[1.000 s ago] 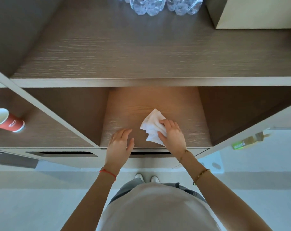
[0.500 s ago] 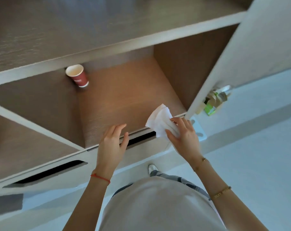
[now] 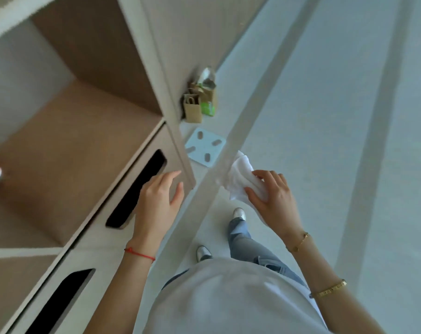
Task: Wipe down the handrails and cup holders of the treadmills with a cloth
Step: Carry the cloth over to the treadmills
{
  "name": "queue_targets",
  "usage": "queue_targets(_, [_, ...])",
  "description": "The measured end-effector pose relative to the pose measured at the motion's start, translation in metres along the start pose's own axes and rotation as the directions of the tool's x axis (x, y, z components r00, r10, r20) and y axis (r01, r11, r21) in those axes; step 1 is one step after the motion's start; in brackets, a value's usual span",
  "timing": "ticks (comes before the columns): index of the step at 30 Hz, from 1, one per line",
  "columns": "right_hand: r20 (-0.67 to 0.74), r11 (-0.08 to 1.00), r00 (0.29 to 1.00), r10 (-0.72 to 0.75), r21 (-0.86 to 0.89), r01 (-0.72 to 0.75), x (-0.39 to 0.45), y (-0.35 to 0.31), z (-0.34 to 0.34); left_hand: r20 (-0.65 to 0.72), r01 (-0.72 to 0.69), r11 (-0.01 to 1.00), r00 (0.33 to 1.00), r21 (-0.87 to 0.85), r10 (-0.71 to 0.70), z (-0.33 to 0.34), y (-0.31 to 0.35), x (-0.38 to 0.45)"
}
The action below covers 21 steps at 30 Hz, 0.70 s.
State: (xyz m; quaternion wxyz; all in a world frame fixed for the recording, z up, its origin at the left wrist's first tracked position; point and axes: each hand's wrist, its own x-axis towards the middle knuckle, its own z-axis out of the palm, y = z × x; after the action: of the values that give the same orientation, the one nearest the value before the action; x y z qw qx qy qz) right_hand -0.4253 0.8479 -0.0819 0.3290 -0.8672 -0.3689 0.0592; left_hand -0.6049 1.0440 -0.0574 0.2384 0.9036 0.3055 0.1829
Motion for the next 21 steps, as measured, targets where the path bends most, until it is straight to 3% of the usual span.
queue_targets(9, [-0.268, 0.945, 0.912, 0.312, -0.01, -0.326, -0.073, 0.107, -0.102, 0.169, -0.349, 0.933, 0.917, -0.091, 0.36, 0.1, 0.143, 0.046])
queue_targets(21, [-0.512, 0.815, 0.695, 0.505, 0.018, -0.579, -0.156, 0.284, -0.274, 0.26, -0.579, 0.765, 0.722, -0.28, 0.642, 0.266, 0.392, 0.067])
